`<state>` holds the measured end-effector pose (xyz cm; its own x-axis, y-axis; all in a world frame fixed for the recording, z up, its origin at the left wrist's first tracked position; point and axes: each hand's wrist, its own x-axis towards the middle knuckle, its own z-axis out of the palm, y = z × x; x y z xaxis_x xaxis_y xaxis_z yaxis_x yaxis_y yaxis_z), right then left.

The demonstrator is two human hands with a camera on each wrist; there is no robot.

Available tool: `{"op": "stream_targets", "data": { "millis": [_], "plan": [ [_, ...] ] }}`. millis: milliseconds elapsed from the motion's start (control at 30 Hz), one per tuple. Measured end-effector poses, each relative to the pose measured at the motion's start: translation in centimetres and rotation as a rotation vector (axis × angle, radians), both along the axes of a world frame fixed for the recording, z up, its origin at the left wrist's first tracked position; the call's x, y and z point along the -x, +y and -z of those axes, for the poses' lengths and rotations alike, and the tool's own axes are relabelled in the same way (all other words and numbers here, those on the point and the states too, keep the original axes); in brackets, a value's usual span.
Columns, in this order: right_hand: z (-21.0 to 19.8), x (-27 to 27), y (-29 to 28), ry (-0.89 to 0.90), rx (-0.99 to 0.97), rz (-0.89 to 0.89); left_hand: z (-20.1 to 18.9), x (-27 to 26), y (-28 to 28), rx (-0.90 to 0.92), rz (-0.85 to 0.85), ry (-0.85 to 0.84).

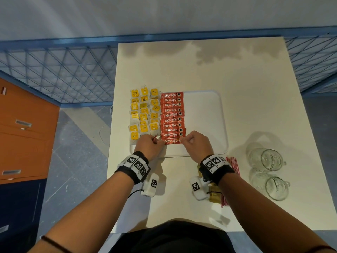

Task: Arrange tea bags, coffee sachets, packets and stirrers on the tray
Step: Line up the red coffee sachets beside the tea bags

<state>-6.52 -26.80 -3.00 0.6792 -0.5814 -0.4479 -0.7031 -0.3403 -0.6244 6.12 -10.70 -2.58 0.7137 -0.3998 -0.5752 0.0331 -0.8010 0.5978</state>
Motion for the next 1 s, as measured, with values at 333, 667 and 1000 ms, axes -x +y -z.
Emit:
{"op": "stream_targets", "data": {
  "millis": [333,667,1000],
  "plan": [
    [-1.6,-0.5,1.6,-0.306,-0.290,-0.177,-2.3,0.6,0.3,0.155,0.330,0.151],
    [-1.3,-0.2,1.4,-0.305,-0.192,-0.199,-3.0,0.7,0.9,0.236,0.370,0.169],
    [-0.7,0.9,-1.3,-0.202,-0.135,-0.029,-2.2,0.0,1.6,0.322,0.090,0.158]
  ]
}}
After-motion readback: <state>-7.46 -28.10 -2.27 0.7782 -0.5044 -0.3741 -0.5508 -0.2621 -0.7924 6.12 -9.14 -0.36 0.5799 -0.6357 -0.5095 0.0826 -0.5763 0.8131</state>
